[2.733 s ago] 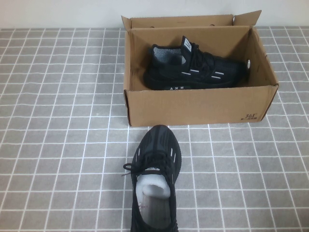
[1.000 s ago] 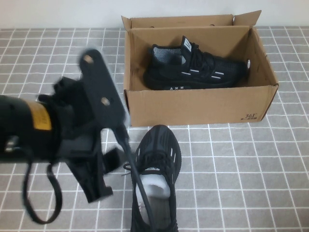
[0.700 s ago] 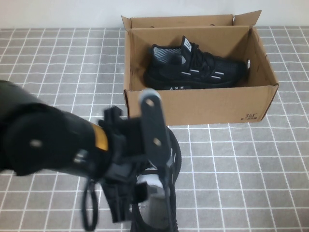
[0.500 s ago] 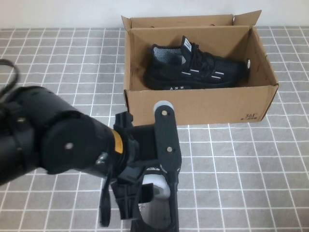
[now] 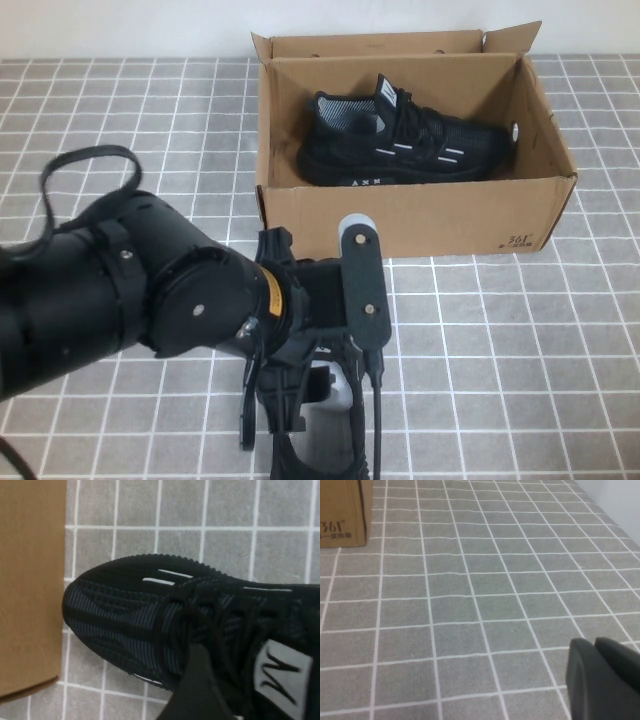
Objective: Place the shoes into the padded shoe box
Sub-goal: Pick up the shoe from the table
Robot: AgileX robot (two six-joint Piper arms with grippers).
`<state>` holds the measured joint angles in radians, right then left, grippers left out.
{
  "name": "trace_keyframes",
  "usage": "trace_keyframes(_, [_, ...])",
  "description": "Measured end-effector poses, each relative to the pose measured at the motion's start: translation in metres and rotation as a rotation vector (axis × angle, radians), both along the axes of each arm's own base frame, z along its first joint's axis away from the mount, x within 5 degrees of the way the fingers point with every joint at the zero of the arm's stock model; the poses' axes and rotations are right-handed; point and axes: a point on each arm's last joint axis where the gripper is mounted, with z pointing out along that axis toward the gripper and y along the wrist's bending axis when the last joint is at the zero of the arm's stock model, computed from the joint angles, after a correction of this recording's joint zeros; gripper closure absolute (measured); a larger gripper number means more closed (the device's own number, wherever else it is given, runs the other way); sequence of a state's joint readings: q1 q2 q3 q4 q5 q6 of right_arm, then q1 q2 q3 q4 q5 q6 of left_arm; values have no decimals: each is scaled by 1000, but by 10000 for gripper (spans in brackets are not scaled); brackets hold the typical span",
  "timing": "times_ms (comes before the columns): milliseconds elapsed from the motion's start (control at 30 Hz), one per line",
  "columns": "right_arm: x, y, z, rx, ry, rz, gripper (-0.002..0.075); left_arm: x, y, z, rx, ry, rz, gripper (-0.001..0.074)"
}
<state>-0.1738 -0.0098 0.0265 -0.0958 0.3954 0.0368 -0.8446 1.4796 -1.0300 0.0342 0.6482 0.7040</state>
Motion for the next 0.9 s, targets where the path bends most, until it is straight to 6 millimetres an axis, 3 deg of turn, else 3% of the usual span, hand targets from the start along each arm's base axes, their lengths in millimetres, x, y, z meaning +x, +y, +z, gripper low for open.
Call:
trace_keyframes(167, [0,0,0,0,-1,0,732,6,-4,-9,20,-20,-7,293])
trace_keyframes(267, [0,0,0,0,-1,0,732,8,-6,-13,31,-23,-11,363])
trace_keyframes(433, [0,0,0,0,-1,0,732,8,-5,-13,28,-14,9,629])
trace_keyframes(533, [0,0,0,0,-2,0,732,8,-5,-10,37,-1,20,704])
trace_keyframes(767, [0,0,0,-1,-3,0,732,12,-9,20,51,55,78,734])
trace_keyframes(900, [0,0,0,-1,-3,0,734,8,-14,52,21,154,106,735])
